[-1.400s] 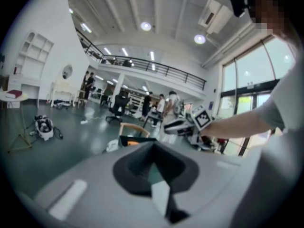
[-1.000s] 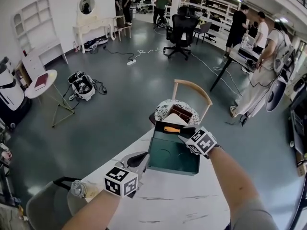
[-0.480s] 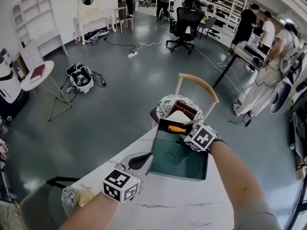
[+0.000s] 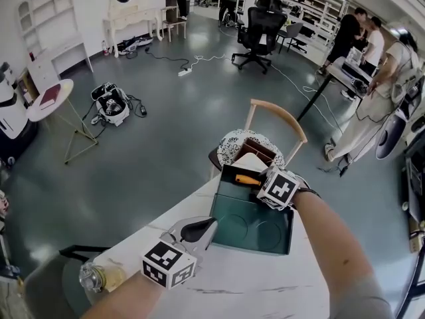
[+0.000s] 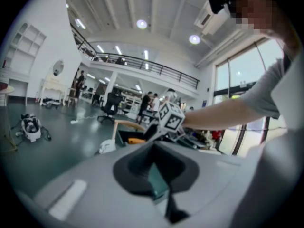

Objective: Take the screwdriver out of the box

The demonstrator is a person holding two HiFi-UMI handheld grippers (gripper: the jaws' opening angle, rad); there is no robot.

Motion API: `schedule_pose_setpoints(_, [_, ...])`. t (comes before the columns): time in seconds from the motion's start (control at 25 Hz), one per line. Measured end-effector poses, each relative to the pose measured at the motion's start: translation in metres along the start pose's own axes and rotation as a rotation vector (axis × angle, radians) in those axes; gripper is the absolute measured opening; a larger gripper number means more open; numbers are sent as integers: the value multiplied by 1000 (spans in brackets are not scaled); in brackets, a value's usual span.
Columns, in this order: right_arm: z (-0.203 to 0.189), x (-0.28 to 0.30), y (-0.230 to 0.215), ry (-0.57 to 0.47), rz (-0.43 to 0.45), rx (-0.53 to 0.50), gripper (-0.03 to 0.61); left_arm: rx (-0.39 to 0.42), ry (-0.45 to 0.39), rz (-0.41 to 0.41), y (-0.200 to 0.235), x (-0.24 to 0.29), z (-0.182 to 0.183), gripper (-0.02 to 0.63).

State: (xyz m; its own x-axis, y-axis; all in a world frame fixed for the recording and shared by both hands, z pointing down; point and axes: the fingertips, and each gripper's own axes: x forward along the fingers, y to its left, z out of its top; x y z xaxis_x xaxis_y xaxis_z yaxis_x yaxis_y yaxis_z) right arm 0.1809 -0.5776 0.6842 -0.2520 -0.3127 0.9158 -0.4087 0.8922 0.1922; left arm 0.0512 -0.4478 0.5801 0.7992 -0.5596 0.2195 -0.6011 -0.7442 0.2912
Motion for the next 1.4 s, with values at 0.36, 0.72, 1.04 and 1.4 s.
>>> schedule_pose_setpoints(0.36, [-2,5,2,32,49,-9,136,-19,-10,-14,-2,1,-5,3])
schedule_pose_setpoints(0.72, [5,1,1,20,48,-47,125,-18,-23,-29,-7,1,1,3])
schedule_pose_setpoints(1.04, [6,10,-7,9,-24,-13,104,-29,-26,-36,-12,-1,-3,4])
schedule_pose_setpoints(1.4, [56,-17,-1,-116,24,-65,164,-18,-34,-30,-14,-14,-3,3])
